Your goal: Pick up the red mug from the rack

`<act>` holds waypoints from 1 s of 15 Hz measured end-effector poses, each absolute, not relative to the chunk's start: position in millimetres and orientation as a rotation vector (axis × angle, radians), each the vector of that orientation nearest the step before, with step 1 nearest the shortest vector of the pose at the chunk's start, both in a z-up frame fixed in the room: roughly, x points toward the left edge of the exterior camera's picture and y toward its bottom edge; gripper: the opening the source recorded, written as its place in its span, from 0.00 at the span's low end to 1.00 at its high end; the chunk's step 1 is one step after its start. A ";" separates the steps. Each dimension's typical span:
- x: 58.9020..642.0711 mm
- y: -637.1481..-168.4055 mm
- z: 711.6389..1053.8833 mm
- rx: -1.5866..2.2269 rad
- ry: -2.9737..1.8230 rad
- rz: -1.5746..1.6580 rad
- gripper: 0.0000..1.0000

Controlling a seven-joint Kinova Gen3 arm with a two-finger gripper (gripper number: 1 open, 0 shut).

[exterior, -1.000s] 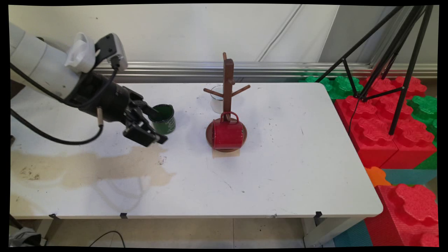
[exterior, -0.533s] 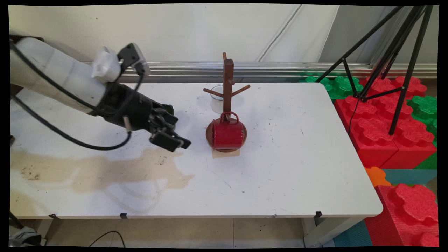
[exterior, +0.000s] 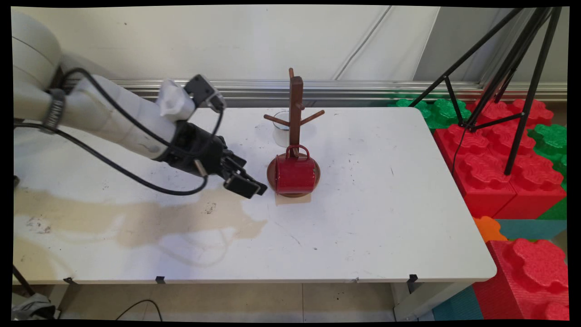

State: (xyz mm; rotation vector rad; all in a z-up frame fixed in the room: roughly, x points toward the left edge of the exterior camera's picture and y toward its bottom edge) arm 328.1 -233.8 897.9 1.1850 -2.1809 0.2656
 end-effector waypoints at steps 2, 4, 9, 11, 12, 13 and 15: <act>323.6 -239.6 890.1 1.195 -2.171 0.265 1.00; 319.3 -245.4 882.4 1.205 -2.160 0.267 1.00; 309.7 -259.1 863.5 1.243 -2.126 0.272 1.00; 307.0 -264.2 854.8 1.258 -2.106 0.268 1.00; 306.4 -265.9 851.6 1.263 -2.098 0.265 1.00; 306.2 -266.8 849.7 1.265 -2.092 0.262 1.00; 306.0 -269.3 843.8 1.271 -2.076 0.254 1.00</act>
